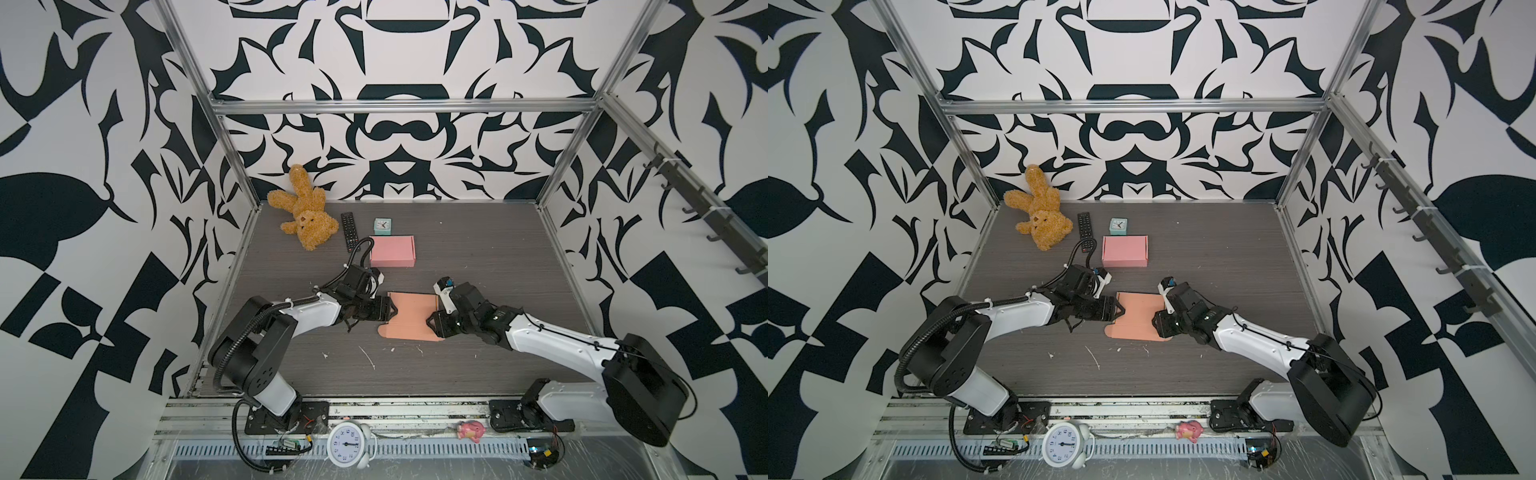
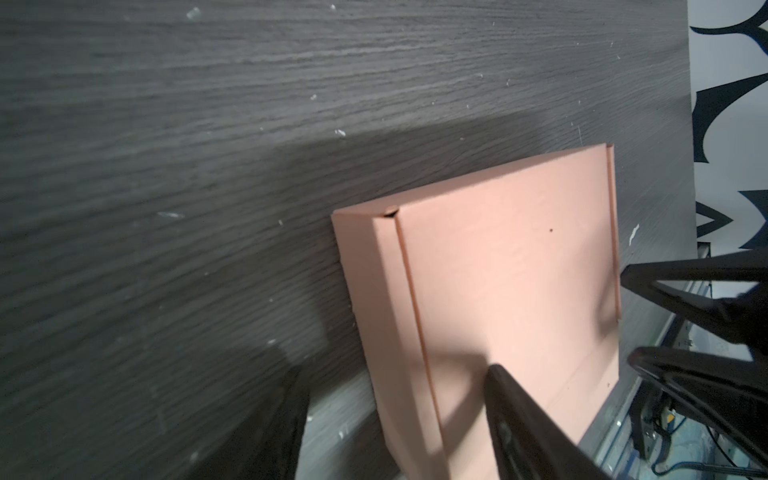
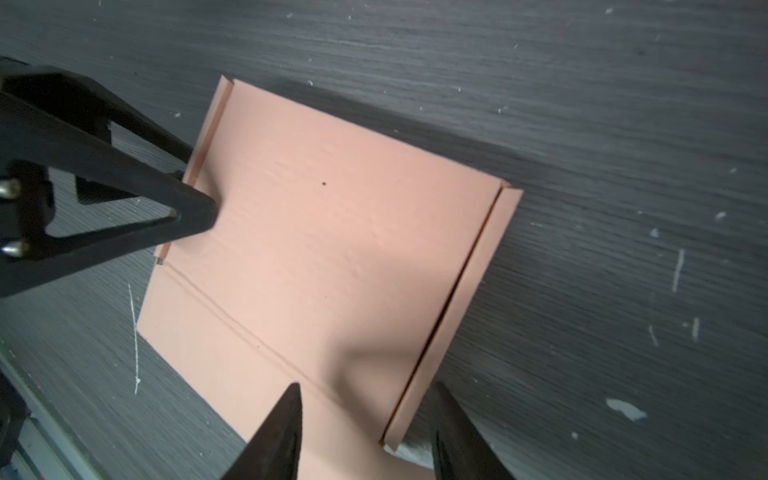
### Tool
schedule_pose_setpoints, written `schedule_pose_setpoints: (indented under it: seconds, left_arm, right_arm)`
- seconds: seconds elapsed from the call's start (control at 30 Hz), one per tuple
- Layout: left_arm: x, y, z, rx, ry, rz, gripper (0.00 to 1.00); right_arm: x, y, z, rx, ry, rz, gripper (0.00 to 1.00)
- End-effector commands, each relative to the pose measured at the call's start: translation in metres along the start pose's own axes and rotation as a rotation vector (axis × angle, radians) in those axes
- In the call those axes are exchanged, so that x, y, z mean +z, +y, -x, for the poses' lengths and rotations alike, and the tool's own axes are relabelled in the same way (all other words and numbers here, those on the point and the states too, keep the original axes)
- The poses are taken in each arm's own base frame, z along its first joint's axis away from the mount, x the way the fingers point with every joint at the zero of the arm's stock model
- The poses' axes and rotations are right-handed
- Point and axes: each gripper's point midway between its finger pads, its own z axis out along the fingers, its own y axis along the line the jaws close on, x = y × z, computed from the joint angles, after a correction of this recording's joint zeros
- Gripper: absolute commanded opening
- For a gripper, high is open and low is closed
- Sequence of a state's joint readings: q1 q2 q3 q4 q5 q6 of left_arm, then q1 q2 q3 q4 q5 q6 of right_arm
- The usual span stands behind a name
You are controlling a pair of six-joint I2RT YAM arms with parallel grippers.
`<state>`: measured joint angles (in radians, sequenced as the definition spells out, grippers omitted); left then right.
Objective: Fold the paper box
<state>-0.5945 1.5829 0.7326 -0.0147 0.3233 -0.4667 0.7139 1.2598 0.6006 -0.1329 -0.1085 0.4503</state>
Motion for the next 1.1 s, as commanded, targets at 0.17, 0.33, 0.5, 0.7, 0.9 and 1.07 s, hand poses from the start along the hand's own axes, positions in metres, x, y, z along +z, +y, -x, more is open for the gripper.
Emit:
schedule_pose_setpoints:
  seconds: [0.17,0.33,0.5,0.7,0.9,1.07]
  left_arm:
    - [-0.032,0.000,-0.002,0.048,-0.033,0.057,0.75]
    - [-0.048,-0.011,-0.014,0.058,-0.047,0.043,0.75]
    - [-0.058,-0.023,-0.028,0.066,-0.053,0.023,0.76]
    - [-0.056,-0.034,-0.042,0.069,-0.029,0.000,0.76]
    - [-0.047,-0.040,-0.048,0.068,-0.005,-0.013,0.75]
    - [-0.043,-0.047,-0.047,0.066,-0.004,-0.037,0.75]
  right_arm:
    - [-0.024,-0.010,0.003,-0.012,-0.030,-0.096,0.58]
    - [-0.033,-0.003,0.000,-0.024,-0.026,-0.107,0.63]
    - [-0.034,0.004,-0.008,-0.017,-0.015,-0.092,0.66]
    - [-0.026,0.015,-0.017,-0.002,0.001,-0.054,0.66]
    - [-0.017,0.019,-0.022,0.005,0.013,-0.037,0.66]
    - [-0.011,0.016,-0.027,0.007,0.025,-0.054,0.67]
